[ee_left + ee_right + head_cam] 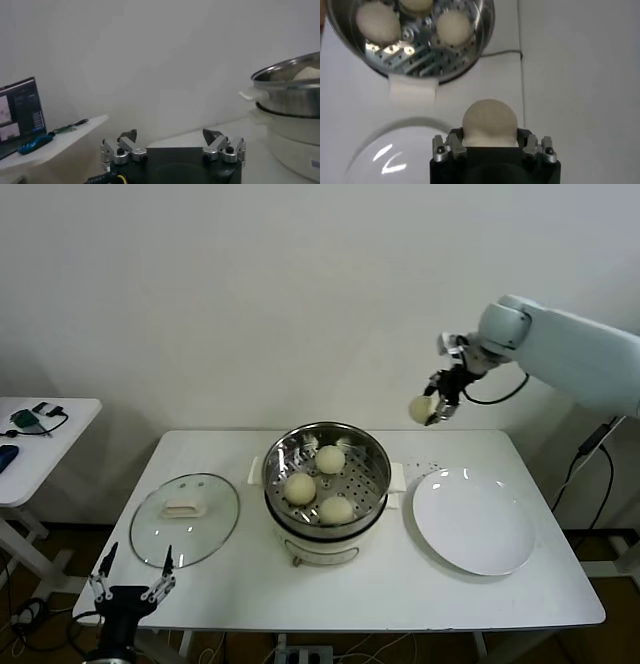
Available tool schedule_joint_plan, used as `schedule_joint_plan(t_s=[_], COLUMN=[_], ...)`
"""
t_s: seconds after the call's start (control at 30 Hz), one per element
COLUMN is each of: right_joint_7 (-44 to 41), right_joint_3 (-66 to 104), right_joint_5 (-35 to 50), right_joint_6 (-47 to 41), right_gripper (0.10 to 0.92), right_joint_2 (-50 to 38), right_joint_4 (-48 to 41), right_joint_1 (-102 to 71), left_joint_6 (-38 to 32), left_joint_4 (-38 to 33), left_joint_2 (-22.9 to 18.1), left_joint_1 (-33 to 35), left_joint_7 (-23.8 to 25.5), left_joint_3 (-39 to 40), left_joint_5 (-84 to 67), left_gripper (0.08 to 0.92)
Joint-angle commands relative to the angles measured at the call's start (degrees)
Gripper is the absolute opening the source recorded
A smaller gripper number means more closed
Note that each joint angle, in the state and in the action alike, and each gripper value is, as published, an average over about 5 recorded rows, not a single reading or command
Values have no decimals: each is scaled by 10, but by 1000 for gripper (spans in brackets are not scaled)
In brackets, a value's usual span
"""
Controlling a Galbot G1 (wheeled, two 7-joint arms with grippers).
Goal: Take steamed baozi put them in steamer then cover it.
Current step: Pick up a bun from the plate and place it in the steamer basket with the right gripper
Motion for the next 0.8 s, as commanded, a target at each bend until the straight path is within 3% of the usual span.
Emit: schedule_joint_plan(t_s=[0.03, 0.43, 0.8], right_joint_7=[54, 88, 95], right_joint_3=[-122, -119, -118], right_joint_5=[151, 109, 61], right_joint_6=[-48, -72, -76], right_gripper=[679, 687, 687], right_joint_2=[96, 154, 156], right_joint_4=[91, 82, 51], right_joint_1=[78, -12, -69], left_joint_6=[1, 2, 1], left_joint_4=[0, 6, 12], left_joint_2=[3, 12, 14], left_joint_1=[-11, -15, -15], left_joint_7=[1, 1, 1], left_joint_3=[9, 6, 4], left_joint_5=[1, -3, -6], left_gripper=[823, 823, 823])
